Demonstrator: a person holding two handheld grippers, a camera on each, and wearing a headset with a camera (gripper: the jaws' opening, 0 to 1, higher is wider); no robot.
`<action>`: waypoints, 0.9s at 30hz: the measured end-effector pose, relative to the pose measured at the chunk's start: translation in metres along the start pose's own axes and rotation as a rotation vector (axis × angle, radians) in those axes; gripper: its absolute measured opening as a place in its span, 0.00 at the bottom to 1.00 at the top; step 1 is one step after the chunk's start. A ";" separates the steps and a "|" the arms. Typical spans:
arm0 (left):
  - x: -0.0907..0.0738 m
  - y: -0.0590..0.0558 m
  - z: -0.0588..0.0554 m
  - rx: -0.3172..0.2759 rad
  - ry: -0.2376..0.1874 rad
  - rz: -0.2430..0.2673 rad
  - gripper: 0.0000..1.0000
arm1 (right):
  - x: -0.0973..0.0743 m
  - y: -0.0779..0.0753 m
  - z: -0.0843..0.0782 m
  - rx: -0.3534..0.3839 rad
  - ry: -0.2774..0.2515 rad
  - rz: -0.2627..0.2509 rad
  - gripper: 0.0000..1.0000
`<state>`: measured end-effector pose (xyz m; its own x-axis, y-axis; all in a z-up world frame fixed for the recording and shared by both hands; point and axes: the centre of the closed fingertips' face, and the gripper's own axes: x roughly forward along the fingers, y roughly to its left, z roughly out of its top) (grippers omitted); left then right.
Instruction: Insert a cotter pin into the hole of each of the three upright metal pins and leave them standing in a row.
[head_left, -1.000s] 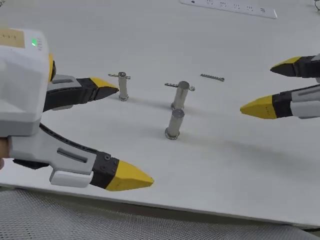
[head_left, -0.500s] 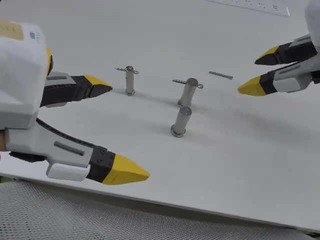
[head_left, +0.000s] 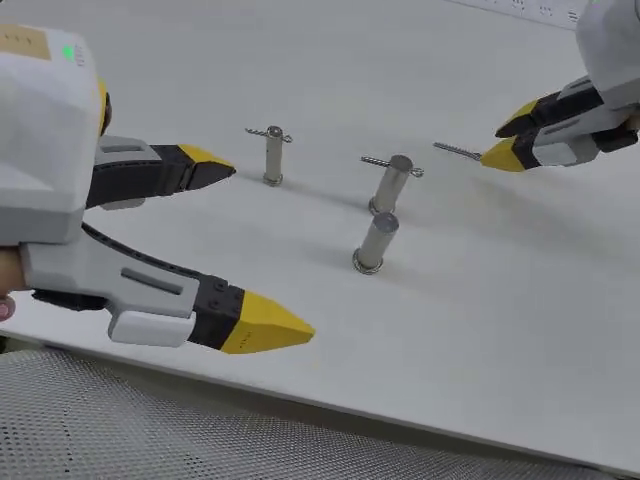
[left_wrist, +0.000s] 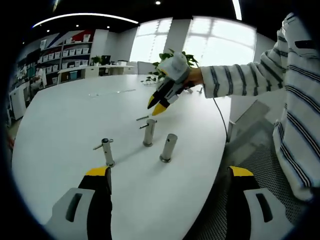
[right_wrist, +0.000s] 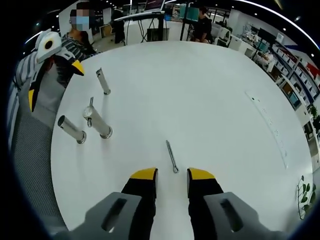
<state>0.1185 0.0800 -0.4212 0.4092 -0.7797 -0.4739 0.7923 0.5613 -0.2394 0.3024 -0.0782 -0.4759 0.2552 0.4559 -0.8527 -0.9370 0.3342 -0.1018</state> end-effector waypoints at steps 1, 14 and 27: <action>0.000 0.000 0.000 0.000 0.001 0.000 0.94 | 0.002 0.002 0.000 -0.012 -0.001 0.017 0.18; -0.001 0.000 -0.001 -0.010 0.001 0.005 0.94 | 0.020 -0.002 0.005 -0.045 0.033 0.027 0.08; -0.001 0.000 0.001 -0.011 -0.002 0.007 0.94 | 0.020 0.003 -0.001 -0.119 0.084 0.044 0.00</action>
<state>0.1187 0.0807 -0.4199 0.4154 -0.7765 -0.4738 0.7844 0.5696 -0.2458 0.3046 -0.0687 -0.4941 0.1971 0.3955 -0.8971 -0.9698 0.2128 -0.1193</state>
